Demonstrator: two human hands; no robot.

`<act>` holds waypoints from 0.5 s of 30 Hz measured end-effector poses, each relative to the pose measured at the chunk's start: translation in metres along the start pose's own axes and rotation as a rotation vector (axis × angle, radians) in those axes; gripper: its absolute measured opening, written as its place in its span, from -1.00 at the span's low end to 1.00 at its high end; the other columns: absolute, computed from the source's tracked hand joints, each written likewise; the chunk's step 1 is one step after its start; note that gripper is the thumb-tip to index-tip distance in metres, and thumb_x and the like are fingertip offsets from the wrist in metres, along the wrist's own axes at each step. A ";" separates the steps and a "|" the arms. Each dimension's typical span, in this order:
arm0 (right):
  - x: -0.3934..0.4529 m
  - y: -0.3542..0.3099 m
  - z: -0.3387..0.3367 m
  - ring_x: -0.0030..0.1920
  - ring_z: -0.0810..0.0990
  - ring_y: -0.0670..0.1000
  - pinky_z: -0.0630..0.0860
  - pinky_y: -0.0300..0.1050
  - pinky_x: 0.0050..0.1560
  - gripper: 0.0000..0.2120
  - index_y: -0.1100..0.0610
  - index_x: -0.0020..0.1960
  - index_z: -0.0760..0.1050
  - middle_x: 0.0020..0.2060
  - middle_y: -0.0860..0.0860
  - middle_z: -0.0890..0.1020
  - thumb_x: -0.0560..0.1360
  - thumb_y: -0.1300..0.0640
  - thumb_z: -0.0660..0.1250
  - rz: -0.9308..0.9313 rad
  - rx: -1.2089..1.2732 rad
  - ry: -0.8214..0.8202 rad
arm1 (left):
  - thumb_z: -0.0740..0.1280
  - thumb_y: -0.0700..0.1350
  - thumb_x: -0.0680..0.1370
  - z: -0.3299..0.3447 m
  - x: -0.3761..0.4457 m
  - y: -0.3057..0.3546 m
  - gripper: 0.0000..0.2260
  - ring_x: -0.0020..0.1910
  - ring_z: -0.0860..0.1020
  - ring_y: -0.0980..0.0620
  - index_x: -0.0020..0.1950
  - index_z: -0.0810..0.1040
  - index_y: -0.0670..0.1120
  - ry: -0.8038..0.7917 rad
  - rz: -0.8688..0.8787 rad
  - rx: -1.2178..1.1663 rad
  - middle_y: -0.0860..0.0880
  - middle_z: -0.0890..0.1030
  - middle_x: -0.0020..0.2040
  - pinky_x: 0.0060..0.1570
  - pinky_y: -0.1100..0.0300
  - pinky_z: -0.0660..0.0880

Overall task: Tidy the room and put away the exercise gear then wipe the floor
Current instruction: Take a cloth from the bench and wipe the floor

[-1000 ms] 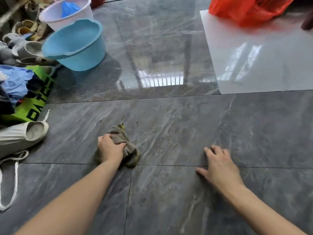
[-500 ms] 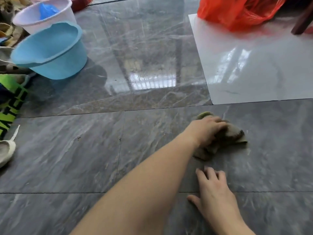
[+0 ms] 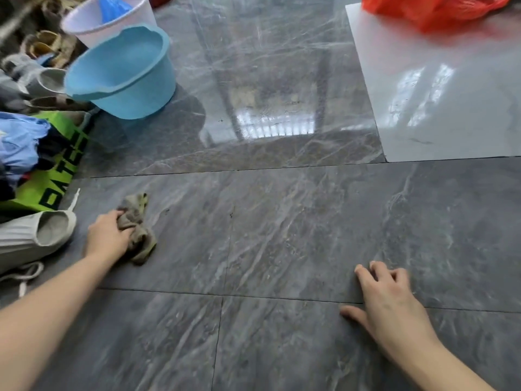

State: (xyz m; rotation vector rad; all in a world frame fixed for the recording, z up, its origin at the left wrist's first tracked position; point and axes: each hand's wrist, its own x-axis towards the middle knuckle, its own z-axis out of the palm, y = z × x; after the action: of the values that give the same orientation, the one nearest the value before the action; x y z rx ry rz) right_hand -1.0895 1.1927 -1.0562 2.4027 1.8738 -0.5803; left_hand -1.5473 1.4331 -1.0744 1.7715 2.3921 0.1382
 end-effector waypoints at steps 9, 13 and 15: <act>0.016 0.028 0.029 -0.21 0.38 0.22 0.55 0.15 -0.28 -0.35 0.06 -0.12 0.31 -0.19 0.04 0.33 0.12 -0.41 0.43 -0.096 -0.131 0.093 | 0.49 0.05 0.40 -0.031 -0.203 -0.136 -0.42 0.18 0.49 -0.03 0.38 0.47 -0.05 -0.162 -0.039 -0.206 -0.05 0.50 0.17 0.29 0.10 0.35; 0.015 0.019 0.020 -0.13 0.42 0.26 0.55 0.17 -0.13 -0.36 0.10 -0.10 0.35 -0.17 0.11 0.39 0.19 -0.44 0.34 -0.102 -0.214 0.037 | 0.34 0.24 0.35 -0.019 -0.279 -0.124 -0.38 0.19 0.40 0.12 0.38 0.45 0.08 -0.258 0.224 -0.230 0.14 0.45 0.21 0.29 0.30 0.23; 0.006 0.008 0.006 -0.04 0.41 0.30 0.55 0.19 -0.03 -0.36 0.17 0.00 0.43 -0.08 0.19 0.46 0.24 -0.34 0.44 -0.057 -0.218 -0.001 | 0.36 0.20 0.37 -0.010 -0.303 -0.096 -0.40 0.22 0.37 0.11 0.40 0.42 0.11 -0.295 0.366 -0.251 0.14 0.43 0.26 0.34 0.29 0.21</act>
State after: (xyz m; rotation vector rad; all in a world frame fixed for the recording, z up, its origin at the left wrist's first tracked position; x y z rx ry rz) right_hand -1.0824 1.1946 -1.0649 2.2186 1.9000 -0.3579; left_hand -1.5537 1.1157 -1.0585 1.9311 1.7535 0.1957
